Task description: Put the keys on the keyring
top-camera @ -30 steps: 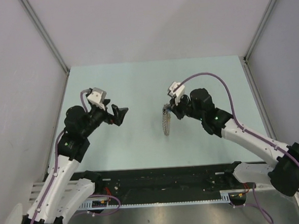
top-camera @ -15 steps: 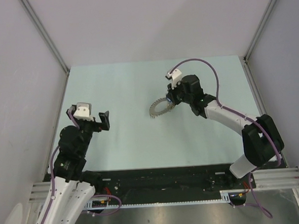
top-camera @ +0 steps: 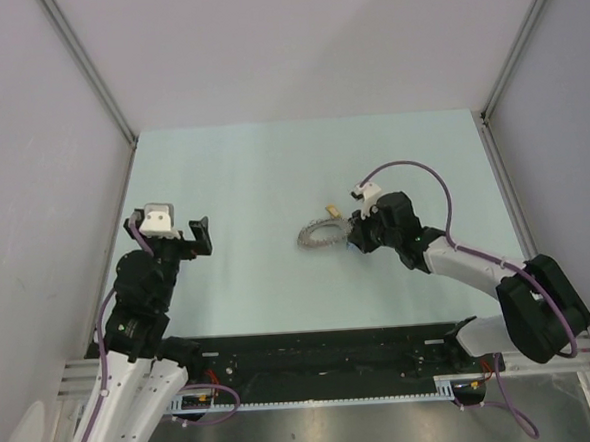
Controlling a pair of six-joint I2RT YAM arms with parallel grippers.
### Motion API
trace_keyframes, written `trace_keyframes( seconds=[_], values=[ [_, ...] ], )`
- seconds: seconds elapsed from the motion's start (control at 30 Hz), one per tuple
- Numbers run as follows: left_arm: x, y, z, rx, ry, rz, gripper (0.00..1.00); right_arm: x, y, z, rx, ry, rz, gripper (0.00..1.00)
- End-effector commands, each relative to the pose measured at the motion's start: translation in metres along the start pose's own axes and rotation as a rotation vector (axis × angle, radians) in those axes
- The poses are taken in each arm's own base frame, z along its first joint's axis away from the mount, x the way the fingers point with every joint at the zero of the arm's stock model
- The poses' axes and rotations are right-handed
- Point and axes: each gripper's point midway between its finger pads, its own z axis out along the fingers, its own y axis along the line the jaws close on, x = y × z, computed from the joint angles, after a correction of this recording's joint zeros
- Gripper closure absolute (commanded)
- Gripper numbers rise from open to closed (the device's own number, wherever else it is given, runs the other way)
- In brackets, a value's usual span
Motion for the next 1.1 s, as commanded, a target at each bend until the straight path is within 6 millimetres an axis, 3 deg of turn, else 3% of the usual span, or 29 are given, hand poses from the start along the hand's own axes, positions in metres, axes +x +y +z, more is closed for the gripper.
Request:
trace_keyframes(
  seconds=[0.0, 0.03, 0.2, 0.3, 0.33, 0.4, 0.43, 0.53, 0.57, 0.7, 0.83, 1.07],
  values=[
    [-0.005, 0.006, -0.004, -0.03, -0.031, -0.026, 0.0, -0.01, 0.002, -0.016, 0.011, -0.097, 0.07, 0.86],
    [-0.005, 0.006, -0.007, -0.033, -0.042, -0.06, 0.0, -0.005, 0.002, -0.017, 0.015, -0.09, 0.08, 0.82],
    [-0.005, 0.006, -0.014, -0.027, -0.069, -0.071, 0.0, -0.013, -0.001, -0.039, 0.051, -0.138, 0.098, 0.61],
    [-0.008, 0.009, -0.02, -0.035, -0.109, -0.09, 0.0, -0.024, -0.011, -0.058, 0.125, -0.183, 0.107, 0.43],
    [-0.01, 0.009, -0.022, -0.034, -0.123, -0.095, 0.0, -0.026, -0.013, -0.063, 0.143, -0.196, 0.107, 0.31],
    [-0.012, 0.009, -0.029, -0.029, -0.151, -0.102, 0.0, -0.04, -0.021, -0.084, 0.209, -0.264, 0.108, 0.24],
    [-0.013, 0.009, -0.031, -0.025, -0.163, -0.105, 0.0, -0.041, -0.025, -0.092, 0.235, -0.275, 0.112, 0.16],
    [-0.017, 0.011, -0.039, -0.023, -0.205, -0.117, 0.0, -0.057, -0.031, -0.128, 0.304, -0.376, 0.102, 0.11],
    [-0.017, 0.012, -0.041, -0.025, -0.211, -0.117, 0.0, -0.062, -0.033, -0.138, 0.325, -0.403, 0.084, 0.01],
    [-0.022, 0.017, -0.054, -0.039, -0.256, -0.131, 0.0, -0.093, -0.031, -0.199, 0.374, -0.589, 0.036, 0.0],
    [-0.026, 0.021, -0.062, -0.055, -0.281, -0.159, 0.0, -0.104, -0.035, -0.241, 0.441, -0.668, -0.013, 0.0],
    [-0.032, 0.025, -0.081, -0.05, -0.37, -0.186, 0.0, -0.107, -0.038, -0.287, 0.517, -0.731, -0.073, 0.0]
  ],
)
